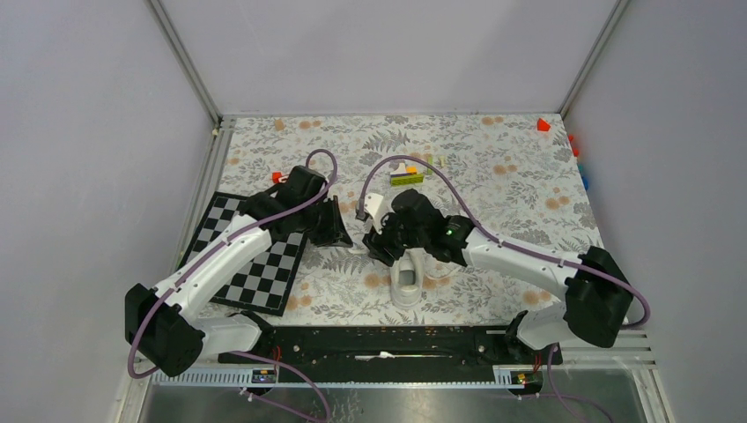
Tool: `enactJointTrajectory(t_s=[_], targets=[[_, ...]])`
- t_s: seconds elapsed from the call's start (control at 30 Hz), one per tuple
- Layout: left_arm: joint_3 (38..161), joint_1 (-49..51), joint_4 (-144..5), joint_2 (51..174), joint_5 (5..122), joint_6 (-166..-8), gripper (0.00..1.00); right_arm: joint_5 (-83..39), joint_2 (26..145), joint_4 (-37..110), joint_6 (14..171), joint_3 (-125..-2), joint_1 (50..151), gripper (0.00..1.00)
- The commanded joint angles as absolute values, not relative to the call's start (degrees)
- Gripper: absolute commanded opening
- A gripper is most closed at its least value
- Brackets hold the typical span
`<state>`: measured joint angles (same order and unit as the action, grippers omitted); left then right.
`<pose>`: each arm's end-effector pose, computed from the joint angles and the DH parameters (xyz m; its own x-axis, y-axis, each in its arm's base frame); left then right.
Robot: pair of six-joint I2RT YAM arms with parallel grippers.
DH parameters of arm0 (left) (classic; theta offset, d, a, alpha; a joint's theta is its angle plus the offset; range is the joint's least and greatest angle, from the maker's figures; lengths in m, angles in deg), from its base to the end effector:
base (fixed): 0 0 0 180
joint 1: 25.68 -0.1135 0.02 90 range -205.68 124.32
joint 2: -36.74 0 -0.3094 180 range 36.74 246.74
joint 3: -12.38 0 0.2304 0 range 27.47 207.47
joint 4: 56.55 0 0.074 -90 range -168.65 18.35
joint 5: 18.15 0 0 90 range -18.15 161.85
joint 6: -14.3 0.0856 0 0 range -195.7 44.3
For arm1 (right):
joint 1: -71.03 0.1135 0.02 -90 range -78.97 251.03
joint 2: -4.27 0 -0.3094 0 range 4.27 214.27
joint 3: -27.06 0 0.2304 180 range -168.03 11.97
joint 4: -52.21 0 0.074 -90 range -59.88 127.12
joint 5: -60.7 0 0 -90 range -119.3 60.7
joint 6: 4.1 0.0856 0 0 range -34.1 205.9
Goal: Tie the shoes
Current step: Tie the shoelace on the shoe.
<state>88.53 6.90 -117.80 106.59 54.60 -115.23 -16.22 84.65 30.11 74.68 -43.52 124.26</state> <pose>0.1817 -0.1462 0.3017 -0.9507 -0.1138 -0.2884 0.0683 0.8305 -0.5528 0.1814 0.2751 0.2962 -0.1361 -0.4987 -0.8560 -0.9397 0.3386 -0.0479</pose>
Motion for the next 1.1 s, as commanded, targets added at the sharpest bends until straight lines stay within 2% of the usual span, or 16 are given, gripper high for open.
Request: enactJointTrajectory(t_s=[0.0, 0.23, 0.27, 0.37, 0.47, 0.83, 0.97, 1.07], targets=[[89.5, 6.2, -115.2, 105.1, 52.7, -115.8, 0.0, -15.7, 87.0, 30.7, 71.7, -47.5, 124.9, 0.58], [89.5, 5.7, -115.0, 105.1, 52.3, -115.8, 0.0, -16.3, 88.8, 29.3, 71.2, -48.6, 124.9, 0.45], [89.5, 5.6, -114.9, 105.1, 52.1, -115.8, 0.0, -16.6, 88.8, 29.0, 71.2, -48.6, 124.9, 0.45], [89.4, 5.3, -115.1, 104.8, 52.2, -115.8, 0.0, -17.4, 88.8, 27.6, 70.6, -48.2, 124.9, 0.55], [89.1, 5.0, -115.0, 104.4, 52.0, -115.7, 0.0, -18.3, 88.2, 27.9, 70.1, -46.5, 124.9, 0.54], [88.6, 4.8, -115.0, 104.4, 51.7, -115.5, 0.0, -19.2, 88.5, 27.1, 70.7, -47.2, 124.9, 0.18], [88.2, 4.7, -115.0, 104.9, 51.9, -115.3, 0.0, -19.3, 86.1, 27.5, 71.9, -46.4, 124.9, 0.13], [87.6, 4.7, -114.3, 105.7, 52.0, -115.3, 0.0, -19.9, 83.6, 27.8, 72.1, -45.3, 124.9, 0.05]])
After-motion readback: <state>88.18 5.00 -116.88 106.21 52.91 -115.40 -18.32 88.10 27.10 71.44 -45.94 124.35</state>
